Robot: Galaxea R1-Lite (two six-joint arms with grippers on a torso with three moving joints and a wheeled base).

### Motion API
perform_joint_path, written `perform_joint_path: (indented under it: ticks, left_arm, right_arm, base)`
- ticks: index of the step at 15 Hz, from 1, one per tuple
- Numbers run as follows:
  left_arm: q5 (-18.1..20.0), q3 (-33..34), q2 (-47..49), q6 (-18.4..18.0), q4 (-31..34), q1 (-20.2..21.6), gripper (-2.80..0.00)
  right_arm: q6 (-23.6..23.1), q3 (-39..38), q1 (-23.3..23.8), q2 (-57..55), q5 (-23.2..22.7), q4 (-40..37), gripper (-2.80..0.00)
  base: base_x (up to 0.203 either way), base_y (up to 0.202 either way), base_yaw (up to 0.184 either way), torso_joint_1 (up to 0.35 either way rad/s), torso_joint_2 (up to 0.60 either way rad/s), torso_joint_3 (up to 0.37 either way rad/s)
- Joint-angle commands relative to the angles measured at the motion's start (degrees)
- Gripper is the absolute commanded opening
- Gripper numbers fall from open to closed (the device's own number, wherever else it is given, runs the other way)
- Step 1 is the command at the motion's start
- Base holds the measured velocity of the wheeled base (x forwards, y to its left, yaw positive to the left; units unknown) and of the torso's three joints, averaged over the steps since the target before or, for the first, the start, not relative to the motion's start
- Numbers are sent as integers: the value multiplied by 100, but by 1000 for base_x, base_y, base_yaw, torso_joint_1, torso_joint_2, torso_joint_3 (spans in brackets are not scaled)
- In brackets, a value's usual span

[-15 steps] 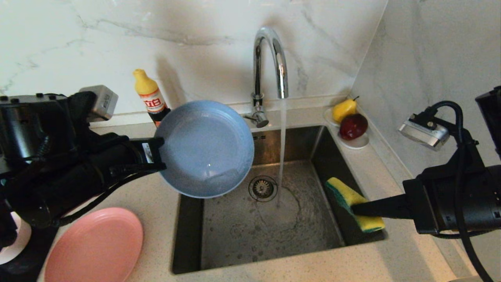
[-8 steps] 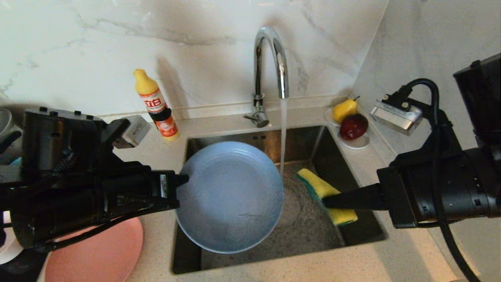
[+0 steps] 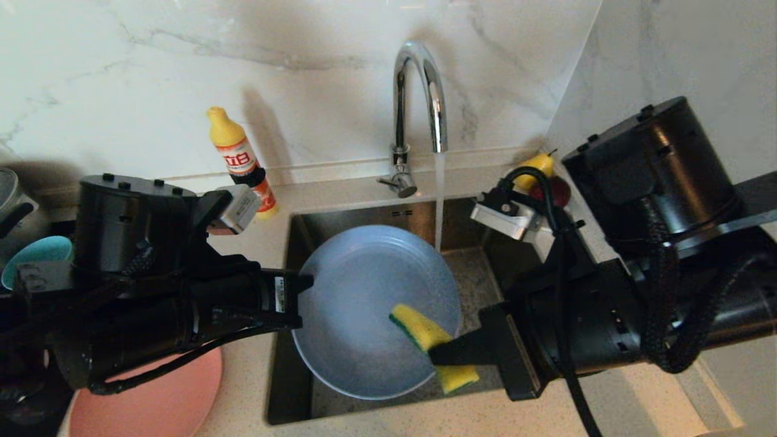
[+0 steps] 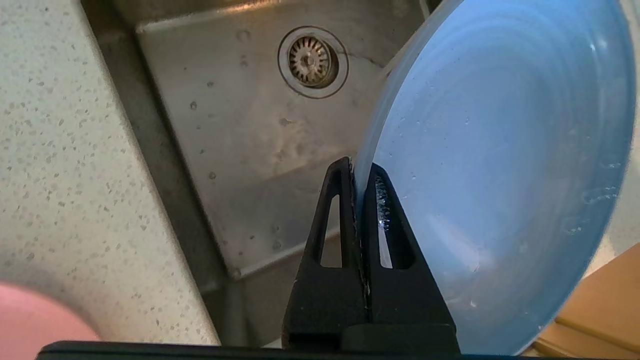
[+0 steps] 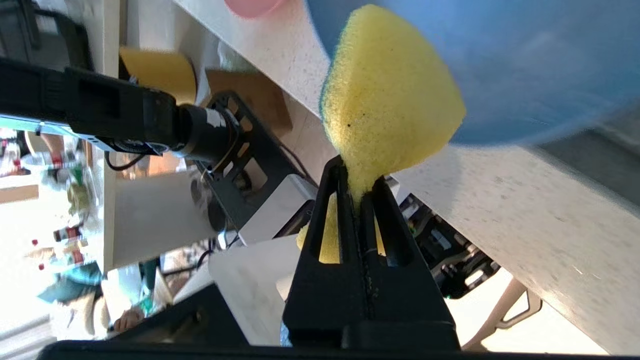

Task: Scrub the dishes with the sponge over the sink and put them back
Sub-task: Wipe the plate

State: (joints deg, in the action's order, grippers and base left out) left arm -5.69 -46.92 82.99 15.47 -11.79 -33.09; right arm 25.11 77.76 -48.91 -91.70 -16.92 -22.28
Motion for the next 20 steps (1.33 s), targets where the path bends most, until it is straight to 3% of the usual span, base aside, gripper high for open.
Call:
perform_joint_path:
  ticks: [1,6,14,20]
  left_arm:
    - [-19,30,108,39,-166,-5,-280]
    - [-11,104,72,75,-253,-5,-280]
    - [-18,398,34,53,-710,-227,-280]
    - [-4,710,-109,26,-719,-277,-280]
  right_arm:
    - [12,415,-123,-576,-11,-227,-280]
    - [34,1305,-137,-1301,-4,-850,-280]
    - [41,2123,-128,-1927,9,-1020,-280]
    - [48,2181,116,-2071,13,-990,-280]
  base:
    - [0,0,0,0,0,0]
    - [0,0,0,0,0,0]
    - [0,0,0,0,0,0]
    - [0,0,0,0,0,0]
